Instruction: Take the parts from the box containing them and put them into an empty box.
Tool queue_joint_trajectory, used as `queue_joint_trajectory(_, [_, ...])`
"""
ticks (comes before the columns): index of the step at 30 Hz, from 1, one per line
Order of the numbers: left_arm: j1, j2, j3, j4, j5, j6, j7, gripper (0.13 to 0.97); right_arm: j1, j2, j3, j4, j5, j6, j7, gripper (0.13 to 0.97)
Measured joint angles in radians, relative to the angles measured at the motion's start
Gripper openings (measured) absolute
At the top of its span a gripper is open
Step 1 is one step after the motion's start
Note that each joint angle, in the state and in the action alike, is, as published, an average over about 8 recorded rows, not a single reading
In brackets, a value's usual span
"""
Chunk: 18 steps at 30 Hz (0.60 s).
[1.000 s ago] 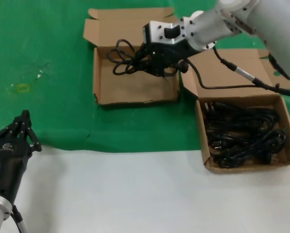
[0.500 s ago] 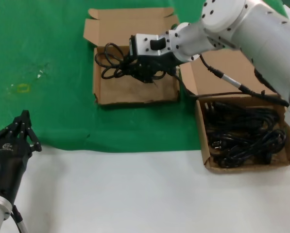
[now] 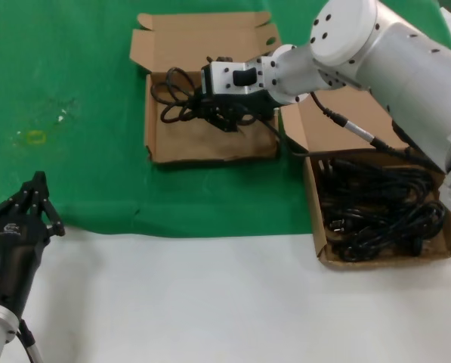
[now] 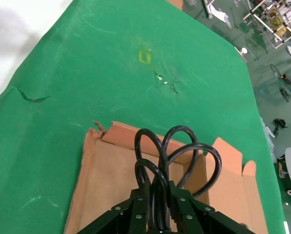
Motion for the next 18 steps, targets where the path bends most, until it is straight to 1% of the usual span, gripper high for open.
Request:
queue_joint_trajectory(6, [0.000, 0.000, 0.000, 0.000, 0.000, 0.000, 0.000, 0.144, -0.004, 0.000, 0.000, 0.001, 0.011, 0.016, -0.011, 0.220])
queue_joint_trajectory(14, [0.000, 0.000, 0.000, 0.000, 0.000, 0.000, 0.000, 0.144, -0.009, 0.000, 0.000, 0.003, 0.013, 0.023, -0.017, 0.306])
queue_joint_trajectory(18, [0.000, 0.000, 0.000, 0.000, 0.000, 0.000, 0.000, 0.144, -0.004, 0.000, 0.000, -0.005, 0.043, 0.018, -0.023, 0.306])
